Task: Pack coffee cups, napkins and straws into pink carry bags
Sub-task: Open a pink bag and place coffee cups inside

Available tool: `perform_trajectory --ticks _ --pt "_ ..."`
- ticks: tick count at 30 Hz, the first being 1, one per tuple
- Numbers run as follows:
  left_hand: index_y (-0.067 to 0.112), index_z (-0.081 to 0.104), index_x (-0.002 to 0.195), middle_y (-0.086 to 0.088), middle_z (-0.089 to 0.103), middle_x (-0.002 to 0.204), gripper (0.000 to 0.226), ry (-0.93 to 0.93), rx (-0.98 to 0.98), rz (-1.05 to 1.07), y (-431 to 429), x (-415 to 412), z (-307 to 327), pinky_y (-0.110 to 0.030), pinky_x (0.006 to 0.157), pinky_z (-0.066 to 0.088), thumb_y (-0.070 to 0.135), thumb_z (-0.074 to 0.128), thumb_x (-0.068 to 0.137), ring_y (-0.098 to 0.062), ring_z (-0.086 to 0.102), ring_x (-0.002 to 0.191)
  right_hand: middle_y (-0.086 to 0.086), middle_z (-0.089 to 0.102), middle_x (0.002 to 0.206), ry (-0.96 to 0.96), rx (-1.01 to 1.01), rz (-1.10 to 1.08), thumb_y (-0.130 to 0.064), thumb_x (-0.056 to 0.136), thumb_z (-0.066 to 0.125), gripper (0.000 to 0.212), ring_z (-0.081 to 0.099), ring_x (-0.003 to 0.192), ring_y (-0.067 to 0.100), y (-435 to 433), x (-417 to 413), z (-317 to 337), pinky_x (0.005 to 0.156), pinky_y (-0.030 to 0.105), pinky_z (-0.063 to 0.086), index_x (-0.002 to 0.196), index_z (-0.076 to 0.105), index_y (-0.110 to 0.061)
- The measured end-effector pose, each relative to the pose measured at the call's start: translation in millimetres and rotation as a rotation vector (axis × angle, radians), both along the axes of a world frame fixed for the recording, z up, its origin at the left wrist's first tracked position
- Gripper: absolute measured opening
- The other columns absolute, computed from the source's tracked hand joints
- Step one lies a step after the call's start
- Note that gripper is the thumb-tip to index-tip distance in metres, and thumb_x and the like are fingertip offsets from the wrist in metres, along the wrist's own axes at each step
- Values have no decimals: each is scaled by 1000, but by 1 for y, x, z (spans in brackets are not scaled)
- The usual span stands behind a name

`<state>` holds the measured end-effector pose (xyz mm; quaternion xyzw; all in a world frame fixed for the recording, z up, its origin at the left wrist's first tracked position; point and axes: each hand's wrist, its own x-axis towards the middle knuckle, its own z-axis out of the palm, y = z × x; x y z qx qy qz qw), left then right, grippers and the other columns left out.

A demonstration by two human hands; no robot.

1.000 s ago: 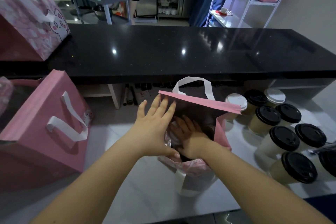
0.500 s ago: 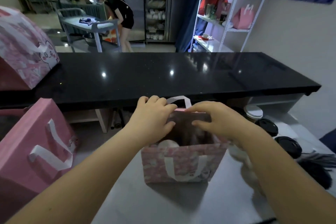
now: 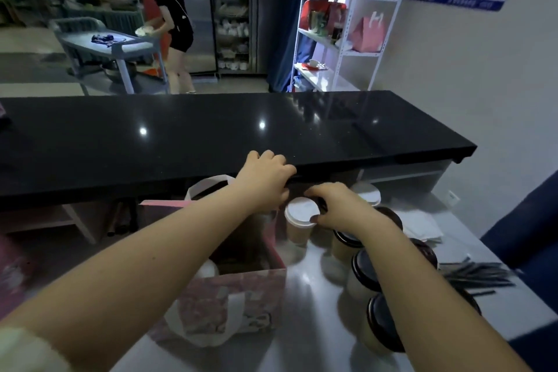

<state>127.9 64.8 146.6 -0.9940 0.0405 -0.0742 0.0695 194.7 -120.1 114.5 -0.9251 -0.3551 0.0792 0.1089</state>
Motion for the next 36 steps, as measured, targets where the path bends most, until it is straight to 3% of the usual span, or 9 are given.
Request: perform_trajectory --ticks 5,9,15,19,23,26,30,34,36 --pt "30 52 131 2 54 124 43 22 11 8 -7 25 -16 -39 93 35 39 46 90 -22 45 116 5 31 143 1 -255 85 -40 75 72 88 29 129 31 23 39 -54 104 42 33 149 25 -31" --pt "31 56 131 5 55 126 42 -44 -42 9 -9 26 -20 -38 95 33 36 48 90 -20 46 117 10 38 135 -113 -415 139 -51 73 67 89 33 120 33 40 59 -80 97 45 30 147 21 -29" --pt "28 63 123 4 61 121 38 -146 -90 63 -2 9 -10 -40 93 35 32 54 87 -22 53 110 8 39 135 -134 -203 145 -52 73 67 89 36 119 31 35 52 -85 97 41 33 148 23 -32" --pt "23 67 117 0 64 115 35 -230 -80 23 9 -11 2 -43 92 38 26 61 83 -25 57 106 3 37 131 -64 42 99 -48 70 70 90 34 121 26 17 38 -40 89 35 36 147 25 -36" --pt "26 66 118 2 63 114 36 -276 -124 -22 26 -43 20 -42 91 42 31 62 84 -22 57 105 -3 32 133 -48 209 10 -39 72 73 88 31 126 21 5 18 24 94 37 42 146 25 -41" --pt "28 66 117 4 61 106 35 -243 -236 -54 45 -76 22 -36 82 47 38 64 84 -17 56 95 -4 29 137 -120 318 -61 -41 73 73 89 29 126 20 10 -9 61 93 35 37 146 23 -43" --pt "29 68 99 10 56 95 19 -162 -404 -72 69 -118 10 -28 68 47 37 69 82 -10 52 82 -7 28 137 -159 388 -76 -39 75 73 87 26 128 18 27 -56 85 94 33 33 146 23 -45" --pt "30 63 88 13 56 87 10 70 -409 -57 90 -139 -8 -28 67 49 38 67 83 -8 55 79 -10 29 131 -180 367 -78 -41 73 72 85 23 114 7 48 -99 98 91 31 30 143 24 -49" --pt "31 64 101 13 62 98 22 185 -360 -31 99 -142 -17 -32 75 53 42 68 82 -12 59 90 -12 28 126 -146 336 -78 -42 72 70 82 22 111 6 61 -120 99 88 31 30 140 24 -50"
